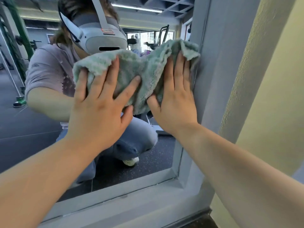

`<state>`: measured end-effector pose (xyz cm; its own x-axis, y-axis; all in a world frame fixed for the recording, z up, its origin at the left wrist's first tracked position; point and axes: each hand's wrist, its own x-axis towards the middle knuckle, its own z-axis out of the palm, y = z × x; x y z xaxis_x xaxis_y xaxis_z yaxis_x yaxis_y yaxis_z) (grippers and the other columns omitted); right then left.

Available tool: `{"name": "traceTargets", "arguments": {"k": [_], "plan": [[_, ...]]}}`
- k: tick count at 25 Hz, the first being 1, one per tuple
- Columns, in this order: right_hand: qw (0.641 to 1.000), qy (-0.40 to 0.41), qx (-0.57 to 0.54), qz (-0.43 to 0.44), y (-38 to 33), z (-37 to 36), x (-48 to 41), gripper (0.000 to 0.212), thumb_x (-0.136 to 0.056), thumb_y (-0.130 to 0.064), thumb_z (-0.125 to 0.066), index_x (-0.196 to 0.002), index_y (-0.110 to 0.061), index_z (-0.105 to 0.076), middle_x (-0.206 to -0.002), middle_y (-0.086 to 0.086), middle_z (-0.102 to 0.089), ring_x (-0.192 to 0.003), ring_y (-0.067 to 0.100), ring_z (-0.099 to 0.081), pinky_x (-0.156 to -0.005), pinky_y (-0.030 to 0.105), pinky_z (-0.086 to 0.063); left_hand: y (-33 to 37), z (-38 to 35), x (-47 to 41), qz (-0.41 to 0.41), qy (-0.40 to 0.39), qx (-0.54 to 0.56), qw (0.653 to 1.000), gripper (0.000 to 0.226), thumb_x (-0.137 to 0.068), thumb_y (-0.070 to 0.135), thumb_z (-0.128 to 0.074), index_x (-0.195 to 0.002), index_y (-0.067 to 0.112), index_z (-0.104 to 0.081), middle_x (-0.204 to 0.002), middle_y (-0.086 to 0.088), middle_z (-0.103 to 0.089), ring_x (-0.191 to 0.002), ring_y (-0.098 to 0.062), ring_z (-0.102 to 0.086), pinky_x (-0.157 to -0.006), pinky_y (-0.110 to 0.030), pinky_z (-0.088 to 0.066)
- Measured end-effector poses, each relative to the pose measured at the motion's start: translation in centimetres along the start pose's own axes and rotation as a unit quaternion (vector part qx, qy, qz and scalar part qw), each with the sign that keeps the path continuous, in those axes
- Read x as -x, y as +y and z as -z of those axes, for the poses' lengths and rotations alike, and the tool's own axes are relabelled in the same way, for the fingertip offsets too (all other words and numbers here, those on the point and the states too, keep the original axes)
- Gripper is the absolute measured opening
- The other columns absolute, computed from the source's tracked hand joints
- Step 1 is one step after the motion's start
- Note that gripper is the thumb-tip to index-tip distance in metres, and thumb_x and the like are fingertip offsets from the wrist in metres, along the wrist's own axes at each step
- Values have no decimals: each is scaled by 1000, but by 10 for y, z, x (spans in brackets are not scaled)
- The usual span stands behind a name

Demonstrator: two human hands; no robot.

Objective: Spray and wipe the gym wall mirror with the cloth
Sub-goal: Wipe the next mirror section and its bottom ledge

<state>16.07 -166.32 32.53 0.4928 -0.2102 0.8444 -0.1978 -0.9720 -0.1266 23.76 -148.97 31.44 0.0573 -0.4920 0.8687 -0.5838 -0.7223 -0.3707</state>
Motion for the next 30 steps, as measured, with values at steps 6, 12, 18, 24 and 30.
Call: {"name": "traceTargets", "arguments": {"k": [6, 12, 18, 24, 30], "plan": [[983, -158, 5, -94, 2, -31, 108, 85, -89, -56, -21, -150, -10, 16, -161, 18, 4, -146, 38, -3, -119, 46, -12, 31, -16, 83, -7, -67, 0, 998, 60, -96, 39, -43, -152, 27, -24, -156, -23, -22, -131, -39, -27, -108, -61, -19], [995, 41, -64, -65, -6, -4, 0, 81, -92, -40, -40, -153, -4, -1, -160, 21, 3, -148, 33, 6, -119, 36, 6, 11, -7, 2, 114, 20, -29, 993, 56, -101, 42, -35, -154, 31, -19, -156, -28, -15, -142, -43, -20, -113, -62, -6], [994, -80, 18, -69, 16, -57, 141, 83, -88, -49, -39, -152, -4, -10, -154, 25, -21, -137, 46, -27, -115, 41, -15, 45, -31, 141, 17, -101, -22, 994, 63, -95, 41, -46, -153, 30, -23, -157, -21, -16, -129, -40, -30, -102, -68, -19], [989, -23, -105, -98, 2, -35, 74, 89, -87, -36, -51, -154, -9, 1, -161, 19, 3, -146, 33, 4, -116, 35, 7, 49, -22, 90, 83, -46, 28, 995, 54, -100, 40, -38, -152, 31, -26, -156, -27, -15, -137, -37, -17, -110, -64, -9], [977, -104, -94, -158, 1, -77, 178, 81, -89, -46, -33, -151, -18, 12, -155, 0, 17, -145, 29, 1, -117, 34, 3, 78, -43, 158, 51, -108, 26, 992, 56, -96, 38, -42, -150, 34, -28, -157, -19, -13, -135, -38, -28, -106, -67, -13]]}}
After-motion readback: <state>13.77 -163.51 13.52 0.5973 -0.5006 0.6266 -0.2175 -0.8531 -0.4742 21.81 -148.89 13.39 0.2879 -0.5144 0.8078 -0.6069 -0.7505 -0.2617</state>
